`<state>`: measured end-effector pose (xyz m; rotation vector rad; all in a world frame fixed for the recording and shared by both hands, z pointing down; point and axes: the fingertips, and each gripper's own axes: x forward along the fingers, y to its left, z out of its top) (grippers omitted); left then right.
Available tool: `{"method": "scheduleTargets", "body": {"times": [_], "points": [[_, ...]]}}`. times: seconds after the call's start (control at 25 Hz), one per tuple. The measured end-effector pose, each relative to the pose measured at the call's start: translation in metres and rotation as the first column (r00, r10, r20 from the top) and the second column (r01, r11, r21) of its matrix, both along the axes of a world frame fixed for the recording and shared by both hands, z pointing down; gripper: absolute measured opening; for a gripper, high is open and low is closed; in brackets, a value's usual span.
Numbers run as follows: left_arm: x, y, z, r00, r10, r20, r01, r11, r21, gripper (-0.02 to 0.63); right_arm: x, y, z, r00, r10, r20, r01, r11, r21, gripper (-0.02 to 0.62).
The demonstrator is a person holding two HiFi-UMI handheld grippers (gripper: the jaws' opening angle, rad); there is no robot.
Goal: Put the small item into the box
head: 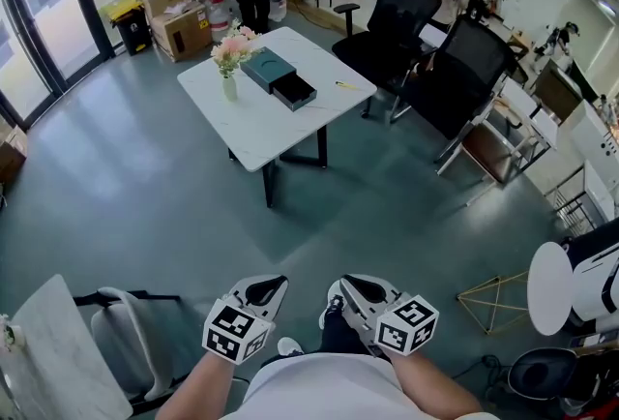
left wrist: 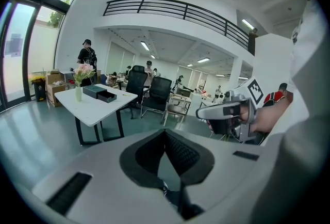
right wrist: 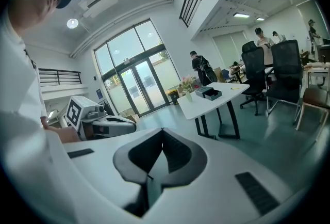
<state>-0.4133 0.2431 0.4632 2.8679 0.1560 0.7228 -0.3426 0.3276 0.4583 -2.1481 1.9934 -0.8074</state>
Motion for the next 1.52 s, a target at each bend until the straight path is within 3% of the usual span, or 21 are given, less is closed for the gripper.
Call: {"method": "scheduleTargets", "body": {"times": [0.28, 0.56, 0.96, 1.52], "points": [[0.052, -0.029, 0.002, 0.999, -0.035, 0.031, 0.035, 0.999, 0.000, 0.012, 0.064, -0.044, -0.002, 0.999, -0.036, 0.010, 0.035, 0.999, 0.027, 0.015], [0.151, -0.048, -0.019, 0.999, -0.049, -0.002, 0.049, 0.999, 0.019, 0.012, 0.147, -0.087, -0.021, 0.994, -0.109, -0.024, 0.111, 0.992, 0.065, 0.015], [0.271, -0.060, -0.011, 0.997, -0.077, 0.022, 0.076, 0.997, 0.017, 0.012, 0.268, -0.086, -0.014, 0.992, -0.112, -0.053, 0.114, 0.993, 0.040, 0.015], [0.352, -0.083, -0.005, 0.999, -0.011, 0.051, 0.009, 0.999, 0.036, 0.012, 0.350, -0.088, -0.001, 0.999, -0.030, -0.033, 0.031, 0.999, 0.023, 0.015]]}}
